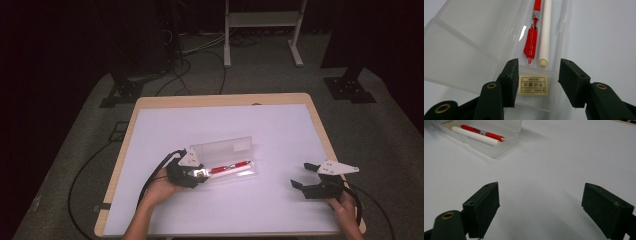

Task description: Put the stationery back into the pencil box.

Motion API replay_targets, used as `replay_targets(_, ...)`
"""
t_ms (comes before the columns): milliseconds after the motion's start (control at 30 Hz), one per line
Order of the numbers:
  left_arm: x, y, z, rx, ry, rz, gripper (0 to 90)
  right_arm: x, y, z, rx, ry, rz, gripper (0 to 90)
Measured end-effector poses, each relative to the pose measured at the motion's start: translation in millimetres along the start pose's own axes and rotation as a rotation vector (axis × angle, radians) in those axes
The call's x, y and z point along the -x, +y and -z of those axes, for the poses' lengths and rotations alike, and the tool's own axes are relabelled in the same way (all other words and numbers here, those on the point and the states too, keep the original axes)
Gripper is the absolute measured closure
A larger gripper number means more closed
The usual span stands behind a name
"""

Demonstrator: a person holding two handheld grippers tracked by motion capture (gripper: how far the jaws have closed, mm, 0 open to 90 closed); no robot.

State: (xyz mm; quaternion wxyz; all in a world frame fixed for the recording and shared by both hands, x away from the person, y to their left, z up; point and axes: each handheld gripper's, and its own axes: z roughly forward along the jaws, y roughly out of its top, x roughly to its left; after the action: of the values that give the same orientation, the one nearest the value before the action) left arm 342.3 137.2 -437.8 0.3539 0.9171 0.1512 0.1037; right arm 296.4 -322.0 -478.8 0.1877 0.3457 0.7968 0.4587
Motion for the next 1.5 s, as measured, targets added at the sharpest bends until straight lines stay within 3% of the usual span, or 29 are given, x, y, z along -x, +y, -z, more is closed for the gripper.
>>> replay_targets(633,12.1,3.1,9.0,0.019,-0.020,-0.015,46.8,0.4,0.0,-0.3,-0.003,-0.001,-0.008,13.8)
replay_targets(1500,20.4,-21.3,25.5,0.050,0.004,0.028,42.2,0.5,0.1,-0.4,-0.005,-0.003,-0.009,13.8)
